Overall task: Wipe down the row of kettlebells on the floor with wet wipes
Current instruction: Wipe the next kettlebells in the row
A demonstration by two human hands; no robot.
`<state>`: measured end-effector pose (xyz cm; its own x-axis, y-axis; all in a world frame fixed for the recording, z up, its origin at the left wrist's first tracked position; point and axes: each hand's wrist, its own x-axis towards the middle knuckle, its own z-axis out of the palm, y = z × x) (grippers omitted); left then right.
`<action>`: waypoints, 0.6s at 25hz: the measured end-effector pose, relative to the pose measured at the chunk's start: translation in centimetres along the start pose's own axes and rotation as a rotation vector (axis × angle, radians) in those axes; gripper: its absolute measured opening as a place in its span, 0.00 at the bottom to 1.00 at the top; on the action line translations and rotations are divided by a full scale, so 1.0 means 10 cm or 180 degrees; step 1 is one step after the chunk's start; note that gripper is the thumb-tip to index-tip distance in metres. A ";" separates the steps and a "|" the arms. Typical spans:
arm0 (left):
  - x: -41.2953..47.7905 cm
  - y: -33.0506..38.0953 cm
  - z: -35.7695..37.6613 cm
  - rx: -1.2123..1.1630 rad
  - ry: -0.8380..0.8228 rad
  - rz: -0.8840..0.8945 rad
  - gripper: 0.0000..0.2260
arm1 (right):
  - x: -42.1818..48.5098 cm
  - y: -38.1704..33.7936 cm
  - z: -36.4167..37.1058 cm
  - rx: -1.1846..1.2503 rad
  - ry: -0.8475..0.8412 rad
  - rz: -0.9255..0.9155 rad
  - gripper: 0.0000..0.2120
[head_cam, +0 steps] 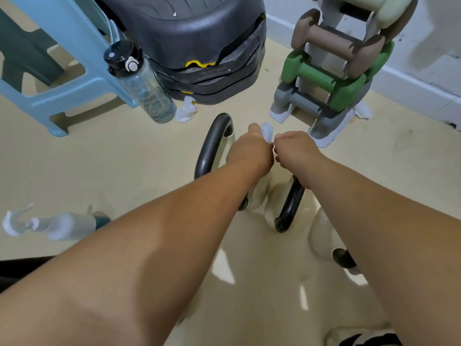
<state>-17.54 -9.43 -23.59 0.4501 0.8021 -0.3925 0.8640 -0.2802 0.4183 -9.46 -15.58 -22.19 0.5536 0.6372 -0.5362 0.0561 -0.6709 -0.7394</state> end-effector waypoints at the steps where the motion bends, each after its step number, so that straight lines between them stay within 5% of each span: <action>1: -0.10 -0.07 0.06 -0.0169 0.0098 0.0095 0.10 | 0.00 -0.01 -0.01 -0.0047 0.0008 -0.0014 0.07; 5: -0.63 -0.45 0.26 -0.0835 0.0555 0.0341 0.20 | -0.07 -0.15 -0.02 -0.0311 -0.0016 -0.0207 0.06; 9: -1.18 -0.72 0.39 -0.0926 0.0121 0.0188 0.31 | -0.26 -0.17 0.06 -0.0497 0.0064 -0.0266 0.08; 12: -1.18 -0.72 0.16 -0.0497 0.0045 0.0327 0.17 | -0.48 -0.15 0.12 -0.0672 0.0268 -0.0541 0.09; 15: -1.14 -0.52 -0.31 -0.0105 0.0357 0.0763 0.08 | -0.67 -0.24 0.11 0.0283 -0.0057 -0.0502 0.21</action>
<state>-27.87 -15.52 -18.76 0.6116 0.7689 -0.1864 0.7271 -0.4534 0.5155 -14.27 -17.83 -17.26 0.5287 0.7392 -0.4173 0.0670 -0.5265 -0.8476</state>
